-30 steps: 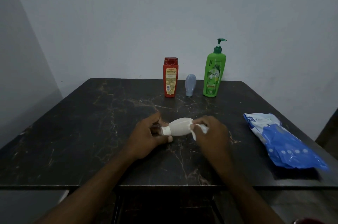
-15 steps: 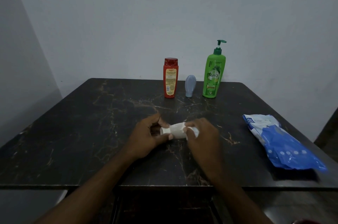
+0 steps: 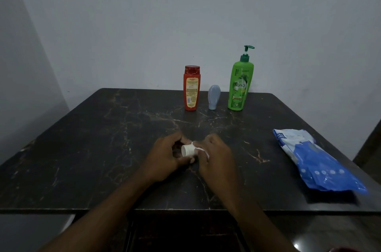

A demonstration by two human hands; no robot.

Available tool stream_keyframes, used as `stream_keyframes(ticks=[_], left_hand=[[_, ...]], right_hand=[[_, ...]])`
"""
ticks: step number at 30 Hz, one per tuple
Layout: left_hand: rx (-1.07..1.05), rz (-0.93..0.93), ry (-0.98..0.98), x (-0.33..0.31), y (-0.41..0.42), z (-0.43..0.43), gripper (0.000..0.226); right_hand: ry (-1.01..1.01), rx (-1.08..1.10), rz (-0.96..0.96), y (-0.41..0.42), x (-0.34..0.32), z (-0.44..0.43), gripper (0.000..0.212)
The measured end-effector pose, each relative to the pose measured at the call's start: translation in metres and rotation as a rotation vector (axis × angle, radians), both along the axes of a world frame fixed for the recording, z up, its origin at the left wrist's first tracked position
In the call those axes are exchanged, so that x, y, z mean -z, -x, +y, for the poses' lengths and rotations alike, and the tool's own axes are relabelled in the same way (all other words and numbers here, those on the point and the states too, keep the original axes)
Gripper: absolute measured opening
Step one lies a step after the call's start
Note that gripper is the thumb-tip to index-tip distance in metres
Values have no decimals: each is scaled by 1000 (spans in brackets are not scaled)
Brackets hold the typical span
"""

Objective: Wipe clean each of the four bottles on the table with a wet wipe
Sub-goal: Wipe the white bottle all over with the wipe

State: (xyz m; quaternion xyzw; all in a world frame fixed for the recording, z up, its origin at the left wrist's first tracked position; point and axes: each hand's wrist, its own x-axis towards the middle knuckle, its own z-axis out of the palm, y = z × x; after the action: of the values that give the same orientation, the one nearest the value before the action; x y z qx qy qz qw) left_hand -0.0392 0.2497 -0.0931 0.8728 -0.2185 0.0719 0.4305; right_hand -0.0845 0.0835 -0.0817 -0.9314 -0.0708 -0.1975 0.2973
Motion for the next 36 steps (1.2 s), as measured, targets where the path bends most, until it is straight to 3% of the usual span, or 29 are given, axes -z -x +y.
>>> stream_keyframes(ticks=[6, 11, 16, 23, 28, 36], left_hand=[[3, -75, -57, 4, 0, 2, 39], [-7, -196, -93, 6, -1, -1, 39], [14, -260, -96, 11, -2, -1, 34], [16, -256, -108, 8, -2, 1, 37], [-10, -202, -90, 6, -1, 3, 38], [-8, -126, -52, 4, 1, 1, 36]], right_hand=[[-77, 182, -28, -8, -1, -34, 30], [112, 38, 34, -3, -12, -11, 28], [228, -95, -51, 5, -2, 4, 32], [219, 19, -53, -13, 1, -25, 42], [98, 152, 44, -24, 3, -51, 21], [-373, 161, 177, -32, 10, -61, 11]])
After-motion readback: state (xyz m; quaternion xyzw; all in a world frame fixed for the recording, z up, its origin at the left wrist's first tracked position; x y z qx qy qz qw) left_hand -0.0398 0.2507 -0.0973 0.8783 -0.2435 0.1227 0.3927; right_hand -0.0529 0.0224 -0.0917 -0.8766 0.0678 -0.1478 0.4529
